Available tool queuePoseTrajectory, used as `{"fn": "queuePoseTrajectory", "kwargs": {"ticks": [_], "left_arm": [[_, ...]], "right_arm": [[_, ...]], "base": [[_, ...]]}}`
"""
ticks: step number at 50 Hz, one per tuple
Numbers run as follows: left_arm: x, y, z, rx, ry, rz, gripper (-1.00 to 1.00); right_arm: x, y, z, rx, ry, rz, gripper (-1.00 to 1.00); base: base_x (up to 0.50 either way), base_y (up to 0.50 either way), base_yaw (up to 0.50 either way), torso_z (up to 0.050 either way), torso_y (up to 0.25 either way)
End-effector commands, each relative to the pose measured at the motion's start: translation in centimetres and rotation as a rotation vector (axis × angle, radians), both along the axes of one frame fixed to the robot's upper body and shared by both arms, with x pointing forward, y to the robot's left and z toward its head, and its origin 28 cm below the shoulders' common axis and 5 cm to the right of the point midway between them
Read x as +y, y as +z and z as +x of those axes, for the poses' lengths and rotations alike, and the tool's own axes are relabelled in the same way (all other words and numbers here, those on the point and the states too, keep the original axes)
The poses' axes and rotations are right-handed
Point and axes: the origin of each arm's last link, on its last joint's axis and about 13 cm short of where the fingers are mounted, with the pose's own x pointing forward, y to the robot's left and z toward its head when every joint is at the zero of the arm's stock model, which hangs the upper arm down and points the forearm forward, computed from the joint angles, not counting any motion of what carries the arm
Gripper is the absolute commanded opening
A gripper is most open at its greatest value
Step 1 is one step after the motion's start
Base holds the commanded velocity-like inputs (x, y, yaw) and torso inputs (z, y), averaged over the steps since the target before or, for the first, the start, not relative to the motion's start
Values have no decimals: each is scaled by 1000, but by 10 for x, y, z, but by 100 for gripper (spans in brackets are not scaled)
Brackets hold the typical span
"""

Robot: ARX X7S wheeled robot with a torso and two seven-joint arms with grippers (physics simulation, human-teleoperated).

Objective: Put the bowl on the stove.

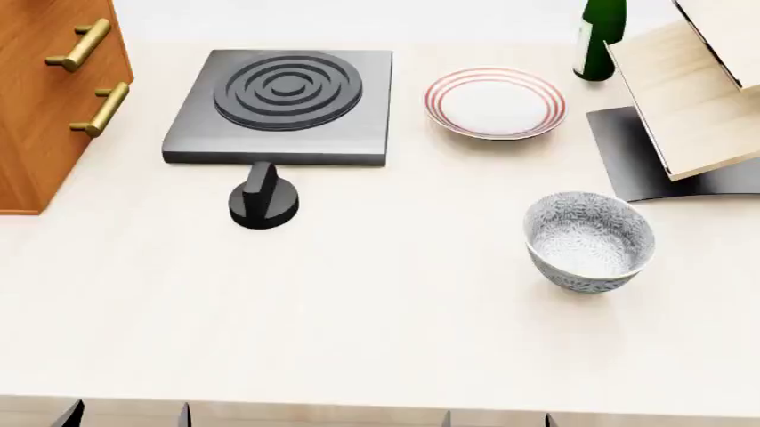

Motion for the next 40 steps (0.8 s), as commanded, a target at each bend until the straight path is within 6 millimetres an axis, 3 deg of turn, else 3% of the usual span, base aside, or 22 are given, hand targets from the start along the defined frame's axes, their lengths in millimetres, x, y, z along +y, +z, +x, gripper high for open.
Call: {"fn": "queuePoseTrajectory", "kwargs": {"ticks": [1, 15, 16, 17, 18, 34, 40], "left_arm": [[0, 0, 0, -6, -3, 2, 100], [0, 1, 0, -16, -2, -5, 100], [-1, 1, -2, -13, -37, -5, 100], [-7, -12, -7, -34, -192, 142, 100], [-1, 1, -3, 7, -61, 9, 100], [0, 3, -3, -3, -43, -7, 100], [3, 16, -4, -65, -74, -78, 100]], "right_arm": [[0, 0, 0, 2, 4, -1, 100], [1, 0, 0, 2, 12, -2, 100], [1, 0, 0, 2, 13, -3, 100], [-3, -3, -8, 54, 127, -138, 100], [1, 0, 0, 2, 13, -3, 100], [0, 1, 0, 22, 10, 28, 100], [-5, 17, 4, 24, 11, 124, 100]], "base": [[0, 0, 0, 0, 0], [0, 0, 0, 0, 0], [0, 0, 0, 0, 0], [0, 0, 0, 0, 0], [0, 0, 0, 0, 0], [0, 0, 0, 0, 0], [0, 0, 0, 0, 0]]}}
